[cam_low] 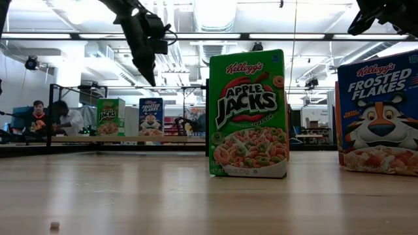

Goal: Stack cereal on shelf
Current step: Put the bottom left blue cereal box on the shelf

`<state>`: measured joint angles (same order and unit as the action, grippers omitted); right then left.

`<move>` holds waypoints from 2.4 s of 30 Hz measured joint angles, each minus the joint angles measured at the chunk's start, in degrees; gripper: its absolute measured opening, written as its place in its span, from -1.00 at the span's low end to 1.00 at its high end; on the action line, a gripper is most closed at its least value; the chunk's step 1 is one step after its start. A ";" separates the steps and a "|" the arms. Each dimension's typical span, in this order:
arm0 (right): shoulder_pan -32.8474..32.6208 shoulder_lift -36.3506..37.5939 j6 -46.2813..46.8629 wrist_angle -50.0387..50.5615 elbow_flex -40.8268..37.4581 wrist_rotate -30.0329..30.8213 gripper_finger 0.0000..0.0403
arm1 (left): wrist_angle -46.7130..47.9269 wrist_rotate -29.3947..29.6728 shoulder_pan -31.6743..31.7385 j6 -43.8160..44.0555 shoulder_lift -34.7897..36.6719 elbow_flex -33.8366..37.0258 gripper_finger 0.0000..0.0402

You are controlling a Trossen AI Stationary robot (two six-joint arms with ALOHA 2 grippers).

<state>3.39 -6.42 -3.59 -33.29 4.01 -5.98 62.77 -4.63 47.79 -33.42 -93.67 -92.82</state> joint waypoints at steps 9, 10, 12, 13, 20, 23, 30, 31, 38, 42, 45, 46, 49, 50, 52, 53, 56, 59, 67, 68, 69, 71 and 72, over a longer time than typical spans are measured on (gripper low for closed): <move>-0.01 -0.02 0.13 0.21 0.15 0.00 -0.96 | -2.02 -0.95 -6.98 8.55 2.85 2.68 -0.08; 0.01 -0.01 0.13 0.32 0.19 0.00 -0.96 | -2.89 -0.95 -7.97 9.05 3.42 3.04 -0.11; 0.00 0.00 0.15 0.43 0.20 0.00 -0.96 | -4.82 -0.96 -9.81 9.87 4.88 4.24 -0.16; 0.00 -0.02 0.38 0.43 0.22 0.00 -0.96 | -6.00 -0.95 -10.68 10.23 5.73 5.05 -0.19; -0.01 -0.01 1.01 0.61 0.22 -0.01 -0.96 | -19.08 10.09 -13.00 11.71 12.08 12.90 -0.32; -0.01 0.00 0.89 0.67 0.22 0.00 -0.96 | -26.86 16.26 -12.08 11.92 13.53 17.13 -0.38; 0.01 -0.02 -0.08 0.64 0.24 0.02 -0.96 | -37.92 21.18 -7.47 13.85 12.33 22.81 -0.55; 0.01 -0.02 -0.09 0.64 0.24 0.01 -0.96 | -38.14 21.17 -6.67 14.75 11.60 22.84 -0.58; 0.01 -0.02 -0.11 0.62 0.24 0.05 -0.96 | -30.27 20.60 -3.08 20.96 5.21 16.55 -0.94; 0.01 -0.02 -0.46 0.62 0.24 0.07 -0.96 | -27.17 20.56 -2.67 21.76 2.29 13.67 -0.97; 0.01 -0.02 -0.46 0.62 0.26 0.07 -0.96 | -26.57 20.55 -2.60 21.76 0.96 12.94 -0.98; 0.01 -0.02 -0.46 0.62 0.28 0.07 -0.96 | -26.20 20.55 -2.60 21.76 0.63 12.94 -0.99; 0.01 -0.02 -0.48 0.66 0.31 0.07 -0.96 | -25.22 19.98 -2.62 20.85 0.26 13.22 -1.00; 0.01 -0.02 -0.49 0.67 0.31 0.08 -0.96 | -25.04 19.52 -2.62 20.27 0.26 13.42 -1.00; 0.01 -0.01 -0.52 0.67 0.31 0.07 -0.96 | -24.60 18.56 -2.62 19.37 0.26 13.77 -1.00; 0.01 -0.01 -0.56 0.69 0.31 0.09 -0.96 | -24.27 18.54 -2.64 19.01 0.26 13.82 -1.00; 0.03 -0.02 -0.55 0.71 0.31 0.09 -0.96 | -24.36 18.12 -2.69 17.96 0.26 13.82 -1.00; 0.01 0.00 -0.55 0.70 0.31 0.09 -0.96 | -24.41 15.47 -2.67 16.46 0.27 13.82 -1.00; 0.01 -0.02 -0.53 0.69 0.31 0.07 -0.96 | -24.57 12.16 -2.69 15.17 0.28 13.82 -1.00; 0.02 -0.01 -0.53 0.71 0.31 0.07 -0.96 | -24.56 12.16 -2.69 15.54 0.28 13.83 -1.00; 0.01 -0.02 -0.53 0.71 0.31 0.07 -0.96 | -24.57 12.16 -2.69 15.73 0.28 13.83 -1.00; 0.01 -0.02 -0.54 0.71 0.31 0.07 -0.96 | -24.55 12.24 -2.69 15.96 0.28 13.82 -1.00; 0.01 -0.02 -0.57 0.70 0.31 0.07 -0.96 | -24.47 12.69 -2.69 16.37 0.32 13.80 -1.00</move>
<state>3.40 -6.43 -4.16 -32.59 4.32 -5.91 38.30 8.06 45.10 -17.05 -93.35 -79.02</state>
